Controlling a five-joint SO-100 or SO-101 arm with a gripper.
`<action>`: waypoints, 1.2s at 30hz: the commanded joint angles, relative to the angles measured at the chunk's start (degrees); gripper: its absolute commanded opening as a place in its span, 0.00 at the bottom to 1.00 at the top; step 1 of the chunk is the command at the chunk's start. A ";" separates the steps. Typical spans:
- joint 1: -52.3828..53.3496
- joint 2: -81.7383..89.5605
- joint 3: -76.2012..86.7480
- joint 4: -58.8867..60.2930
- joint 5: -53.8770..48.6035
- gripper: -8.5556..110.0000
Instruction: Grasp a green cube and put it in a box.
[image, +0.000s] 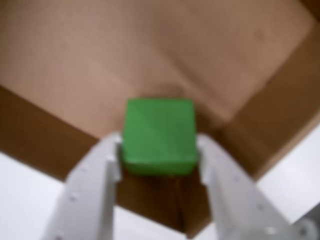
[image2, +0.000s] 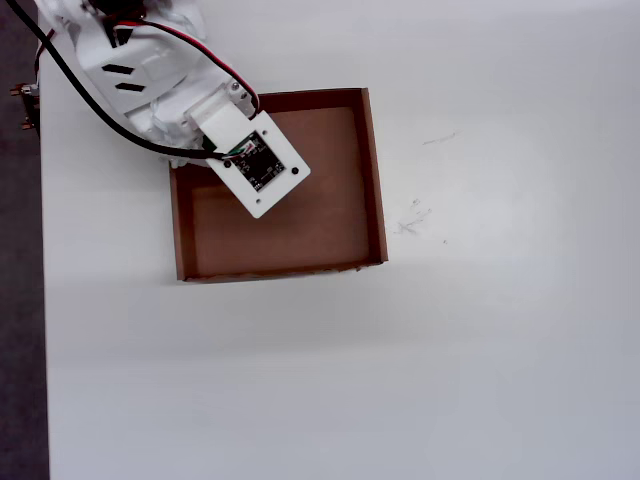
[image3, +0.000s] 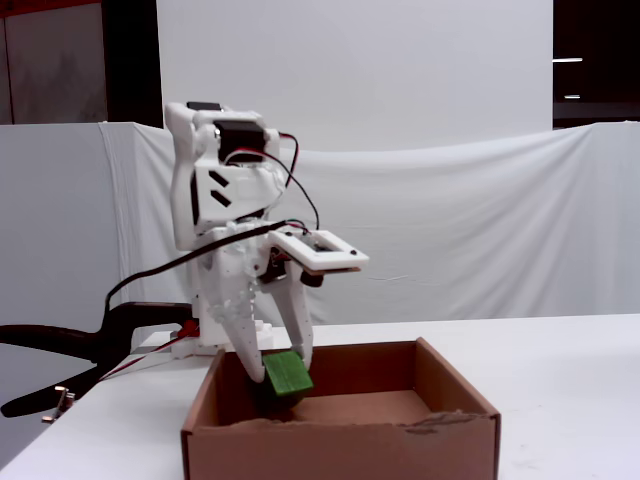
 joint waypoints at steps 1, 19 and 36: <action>-0.44 3.43 0.79 -1.93 0.18 0.18; 0.35 5.71 3.96 -3.43 0.18 0.27; 16.52 25.58 -3.69 22.41 6.77 0.28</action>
